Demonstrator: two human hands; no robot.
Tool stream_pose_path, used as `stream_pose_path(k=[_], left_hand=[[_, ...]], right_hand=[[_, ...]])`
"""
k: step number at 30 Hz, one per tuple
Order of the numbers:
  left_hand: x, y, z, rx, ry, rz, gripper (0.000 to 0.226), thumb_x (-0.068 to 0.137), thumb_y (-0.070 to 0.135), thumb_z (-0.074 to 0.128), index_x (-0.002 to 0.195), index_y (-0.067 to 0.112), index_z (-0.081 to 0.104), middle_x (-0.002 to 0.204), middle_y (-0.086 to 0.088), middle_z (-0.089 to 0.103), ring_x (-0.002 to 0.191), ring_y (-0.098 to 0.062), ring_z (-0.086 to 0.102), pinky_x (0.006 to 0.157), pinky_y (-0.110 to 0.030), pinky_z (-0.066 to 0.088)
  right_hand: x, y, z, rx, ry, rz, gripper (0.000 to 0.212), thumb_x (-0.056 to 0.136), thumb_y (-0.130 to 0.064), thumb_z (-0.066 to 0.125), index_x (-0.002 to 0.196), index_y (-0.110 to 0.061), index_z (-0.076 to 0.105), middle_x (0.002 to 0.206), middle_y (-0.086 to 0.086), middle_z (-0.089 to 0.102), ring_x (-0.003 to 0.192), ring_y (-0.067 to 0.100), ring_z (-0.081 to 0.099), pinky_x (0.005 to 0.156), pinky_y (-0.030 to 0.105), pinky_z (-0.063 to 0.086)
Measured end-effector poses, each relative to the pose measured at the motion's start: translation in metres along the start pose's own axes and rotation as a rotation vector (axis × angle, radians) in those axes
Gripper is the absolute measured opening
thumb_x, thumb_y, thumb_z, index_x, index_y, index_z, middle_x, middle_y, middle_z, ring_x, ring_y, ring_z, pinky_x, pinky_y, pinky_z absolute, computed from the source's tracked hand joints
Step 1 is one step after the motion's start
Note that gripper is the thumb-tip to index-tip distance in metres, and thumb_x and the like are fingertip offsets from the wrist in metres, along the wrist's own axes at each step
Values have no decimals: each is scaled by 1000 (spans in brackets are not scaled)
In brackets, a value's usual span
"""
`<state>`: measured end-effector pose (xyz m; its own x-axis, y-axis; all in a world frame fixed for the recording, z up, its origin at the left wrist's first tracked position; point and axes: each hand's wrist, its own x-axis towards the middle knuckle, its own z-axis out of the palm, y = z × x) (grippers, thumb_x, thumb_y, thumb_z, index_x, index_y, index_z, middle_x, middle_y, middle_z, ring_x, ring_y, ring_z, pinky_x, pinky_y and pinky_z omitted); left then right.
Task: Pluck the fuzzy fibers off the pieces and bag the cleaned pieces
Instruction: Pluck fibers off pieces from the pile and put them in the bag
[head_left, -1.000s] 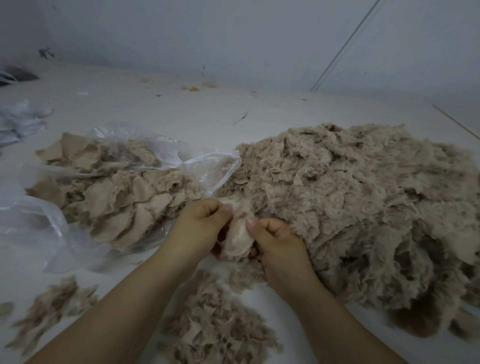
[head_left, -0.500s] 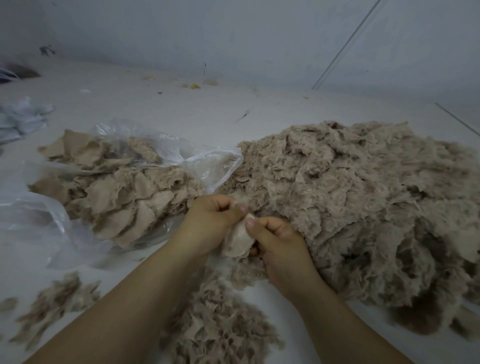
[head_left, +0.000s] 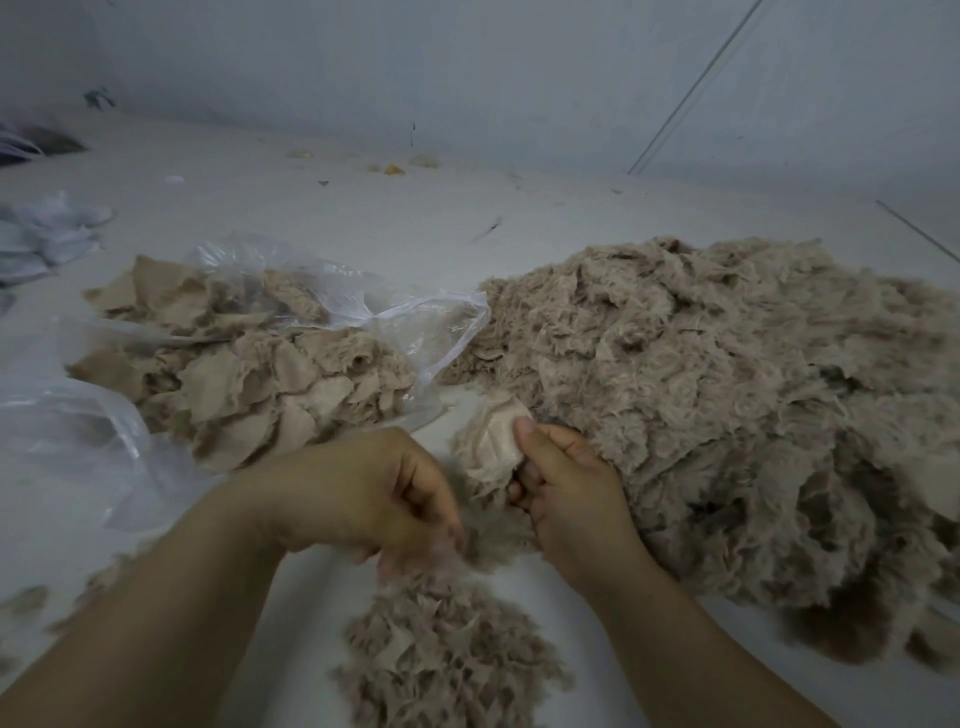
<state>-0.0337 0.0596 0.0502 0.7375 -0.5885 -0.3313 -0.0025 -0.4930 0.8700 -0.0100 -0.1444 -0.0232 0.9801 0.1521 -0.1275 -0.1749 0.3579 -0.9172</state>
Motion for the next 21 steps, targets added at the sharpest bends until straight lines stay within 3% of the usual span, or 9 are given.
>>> stream_pose_path(k=[3,5,7,9,12,15,18,21], left_hand=[[18,5,15,-204,509,-73,39,61,31,90,78,8,63,64,-9,55,40,-11,42,38,-19,31],[28,11,27,-278,626,-85,43,63,28,90,89,10,60,79,-7,59,39,-7,44,36,-19,31],[34,15,38,-287,638,-59,31,73,22,85,91,8,63,79,-7,63,37,-3,45,35,-17,32],[37,15,43,-307,646,-25,14,84,12,75,76,7,65,59,-4,62,33,-5,43,34,-16,31],[38,17,44,-280,595,-4,30,94,9,63,63,9,64,56,-9,66,34,-12,43,35,-17,32],[36,16,39,-205,512,0,44,98,17,57,55,11,63,47,-6,58,35,-13,42,38,-18,32],[33,10,32,-347,481,28,45,101,25,51,59,9,60,48,-13,55,33,-16,39,36,-18,29],[33,0,26,-487,610,27,41,100,24,50,63,8,61,49,-18,53,31,-19,37,35,-17,26]], right_hand=[[-2,-1,2,9,12,12,26,97,-27,61,92,-2,60,58,5,33,52,14,43,53,27,43],[-3,-2,2,39,27,31,24,96,-27,62,90,-3,62,60,6,38,55,17,43,56,31,43],[-3,-2,1,63,31,40,24,96,-26,62,84,-5,63,58,5,38,56,18,43,56,31,44],[-4,-2,2,79,10,39,31,95,-28,63,89,2,63,59,10,40,59,25,44,62,35,46],[-4,-3,1,67,-66,22,53,88,-38,70,106,12,61,72,24,55,67,33,51,71,45,47],[-5,-4,1,-32,-130,-23,49,90,-38,69,101,9,64,74,27,63,70,37,57,70,44,49],[-4,-1,2,-1,-20,23,36,90,-31,71,107,1,70,81,21,63,64,25,55,62,33,50],[-3,1,2,23,35,26,42,85,-31,74,107,4,68,78,16,59,58,16,51,55,28,46]])
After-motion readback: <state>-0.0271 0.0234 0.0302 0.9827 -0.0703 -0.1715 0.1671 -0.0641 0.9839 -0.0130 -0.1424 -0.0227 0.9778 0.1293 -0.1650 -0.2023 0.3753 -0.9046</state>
